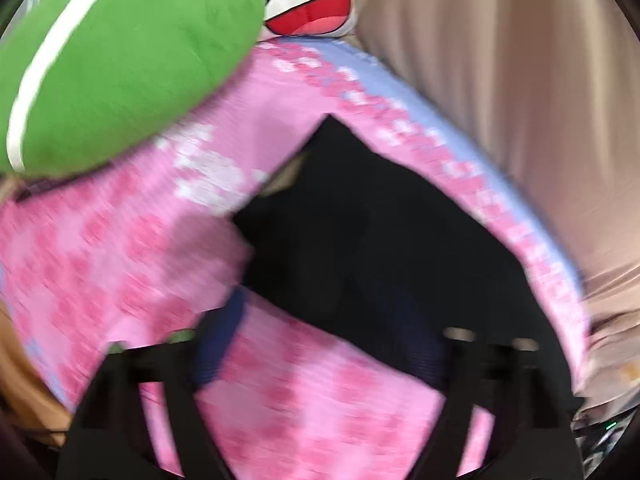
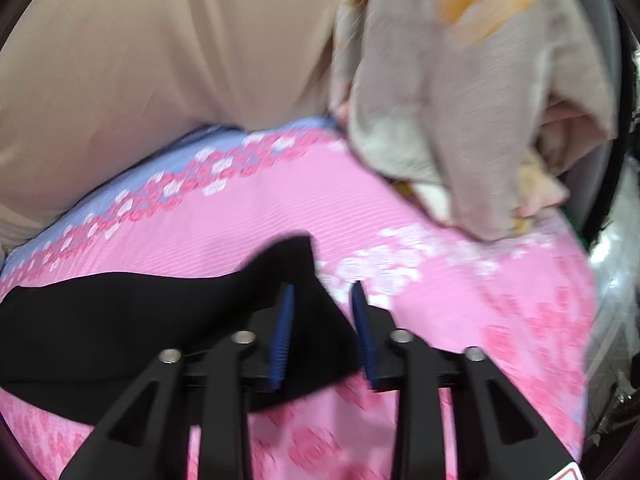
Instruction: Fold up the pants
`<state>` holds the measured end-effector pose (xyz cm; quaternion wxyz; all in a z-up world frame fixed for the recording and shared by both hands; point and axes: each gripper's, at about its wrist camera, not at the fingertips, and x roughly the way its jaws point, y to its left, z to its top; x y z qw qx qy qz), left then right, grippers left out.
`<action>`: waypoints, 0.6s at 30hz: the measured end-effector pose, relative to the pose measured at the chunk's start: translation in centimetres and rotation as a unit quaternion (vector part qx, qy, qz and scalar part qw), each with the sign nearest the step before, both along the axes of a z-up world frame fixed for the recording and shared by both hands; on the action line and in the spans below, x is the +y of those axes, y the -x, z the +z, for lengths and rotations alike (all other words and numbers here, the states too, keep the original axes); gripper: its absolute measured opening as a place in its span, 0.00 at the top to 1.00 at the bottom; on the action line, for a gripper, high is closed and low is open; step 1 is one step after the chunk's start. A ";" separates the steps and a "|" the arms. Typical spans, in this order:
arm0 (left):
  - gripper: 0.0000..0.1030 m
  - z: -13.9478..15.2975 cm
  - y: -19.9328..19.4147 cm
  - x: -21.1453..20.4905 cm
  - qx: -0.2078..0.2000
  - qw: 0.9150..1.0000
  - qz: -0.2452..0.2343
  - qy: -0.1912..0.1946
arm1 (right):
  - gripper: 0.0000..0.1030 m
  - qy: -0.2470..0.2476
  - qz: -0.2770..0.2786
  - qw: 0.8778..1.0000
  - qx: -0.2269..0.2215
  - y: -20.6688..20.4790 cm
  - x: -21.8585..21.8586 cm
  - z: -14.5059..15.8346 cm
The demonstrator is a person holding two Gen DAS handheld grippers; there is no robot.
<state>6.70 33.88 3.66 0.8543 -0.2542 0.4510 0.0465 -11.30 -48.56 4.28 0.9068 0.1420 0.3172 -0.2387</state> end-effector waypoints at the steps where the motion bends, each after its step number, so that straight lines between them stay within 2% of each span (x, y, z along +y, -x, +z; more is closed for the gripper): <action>1: 0.14 0.1 0.0 -0.4 -0.006 1.000 0.007 0.003 | 0.52 0.003 0.003 1.000 -0.011 0.9 0.5 0.5; 3: 0.10 -0.3 -0.5 -1.1 -0.005 0.999 0.035 -0.008 | 0.44 0.005 0.009 0.999 -0.030 2.3 1.6 1.5; 4: 0.10 -0.8 -1.0 -1.2 0.004 0.999 0.043 -0.010 | 0.44 0.004 0.018 0.999 -0.043 2.9 2.5 1.9; 6: 0.11 -2.7 -2.4 -1.3 0.042 0.998 0.043 0.011 | 0.43 0.002 0.031 0.998 -0.053 3.8 4.1 2.0; 7: 0.16 -3.6 -2.8 -1.3 0.057 0.997 0.042 0.031 | 0.42 0.000 0.036 0.998 -0.051 4.1 4.6 1.9; 8: 0.43 -4.7 -3.2 -1.2 0.066 0.995 0.041 0.061 | 0.42 -0.002 0.040 0.998 -0.048 4.2 5.4 1.7; 9: 0.76 -5.2 -3.5 -1.2 0.077 0.994 0.041 0.069 | 0.42 -0.002 0.043 0.998 -0.045 4.4 6.0 1.4; 11: 0.87 -4.6 -4.0 -1.0 0.078 0.995 0.036 0.058 | 0.42 -0.005 0.056 0.998 -0.037 4.4 7.2 0.7; 15: 0.92 1.5 -4.0 -0.7 -0.003 1.000 0.019 0.017 | 0.42 -0.027 0.058 0.997 -0.038 4.3 7.9 0.2; 16: 0.92 2.2 -4.0 -0.5 -0.008 1.000 0.022 0.002 | 0.42 -0.042 0.060 0.996 -0.041 4.2 7.8 0.1; 18: 0.90 1.4 -4.9 -0.3 0.017 0.999 0.030 -0.040 | 0.40 -0.056 0.062 0.996 -0.035 3.5 7.6 -0.7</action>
